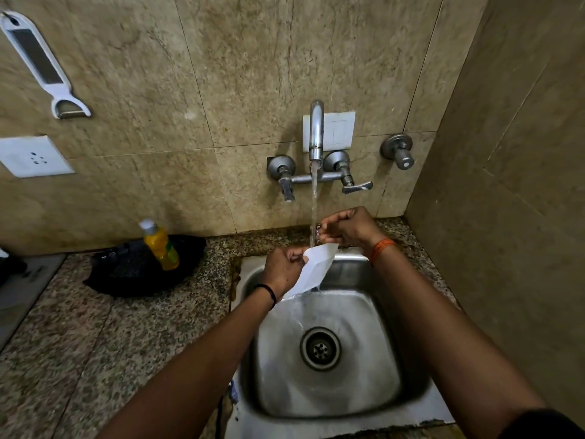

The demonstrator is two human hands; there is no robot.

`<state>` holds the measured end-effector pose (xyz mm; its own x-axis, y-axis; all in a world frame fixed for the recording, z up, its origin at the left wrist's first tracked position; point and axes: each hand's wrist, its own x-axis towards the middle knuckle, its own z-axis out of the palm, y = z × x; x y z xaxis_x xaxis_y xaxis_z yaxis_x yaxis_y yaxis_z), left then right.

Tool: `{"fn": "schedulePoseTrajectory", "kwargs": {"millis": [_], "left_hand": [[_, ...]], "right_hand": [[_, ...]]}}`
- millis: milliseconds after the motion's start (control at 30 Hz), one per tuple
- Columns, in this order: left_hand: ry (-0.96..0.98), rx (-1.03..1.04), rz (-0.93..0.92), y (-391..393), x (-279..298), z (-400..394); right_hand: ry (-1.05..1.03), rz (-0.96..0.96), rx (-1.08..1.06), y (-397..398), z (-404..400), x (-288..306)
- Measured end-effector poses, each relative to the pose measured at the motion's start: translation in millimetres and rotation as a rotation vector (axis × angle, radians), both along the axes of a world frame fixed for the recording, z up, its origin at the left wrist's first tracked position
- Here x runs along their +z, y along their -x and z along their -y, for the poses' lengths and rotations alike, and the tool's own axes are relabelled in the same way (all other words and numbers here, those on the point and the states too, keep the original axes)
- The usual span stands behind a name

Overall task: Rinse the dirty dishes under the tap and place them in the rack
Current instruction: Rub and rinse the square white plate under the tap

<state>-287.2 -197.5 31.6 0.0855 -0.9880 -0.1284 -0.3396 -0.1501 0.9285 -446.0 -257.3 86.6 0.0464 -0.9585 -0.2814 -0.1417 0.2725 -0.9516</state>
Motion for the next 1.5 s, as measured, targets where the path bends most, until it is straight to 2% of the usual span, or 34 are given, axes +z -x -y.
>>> {"fn": "schedulePoseTrajectory", "kwargs": {"millis": [100, 267, 400, 567, 667, 800, 933, 1267, 1500], "left_hand": [[0.009, -0.022, 0.027, 0.7, 1.2, -2.3], [0.041, -0.028, 0.027, 2.1, 9.3, 1.8], [0.038, -0.008, -0.03, -1.4, 13.8, 4.7], [-0.013, 0.009, -0.151, -24.5, 4.6, 4.8], [-0.043, 0.039, -0.25, -35.7, 2.2, -0.3], [-0.049, 0.015, -0.323, -47.3, 3.9, -8.2], [-0.065, 0.007, -0.315, -60.2, 0.7, -11.7], [-0.039, -0.02, -0.077, -72.0, -10.3, -14.7], [-0.002, -0.12, -0.017, -63.5, -7.7, -13.7]], "right_hand": [[0.0, 0.034, -0.118, 4.5, 6.2, -5.7], [-0.017, 0.098, -0.183, 10.3, 12.1, -1.8], [0.008, 0.045, -0.235, 11.3, 16.4, -4.9], [-0.001, -0.121, -0.103, 6.2, 10.0, -23.3], [0.003, -0.235, 0.065, 6.2, 4.6, -30.7], [0.114, -0.328, 0.243, 10.1, 1.9, -41.1], [0.24, -0.392, 0.296, 8.8, 3.5, -46.8], [0.355, -0.468, 0.365, 1.9, -5.1, -41.8], [0.43, -0.524, 0.365, 3.8, -9.2, -41.5]]}}
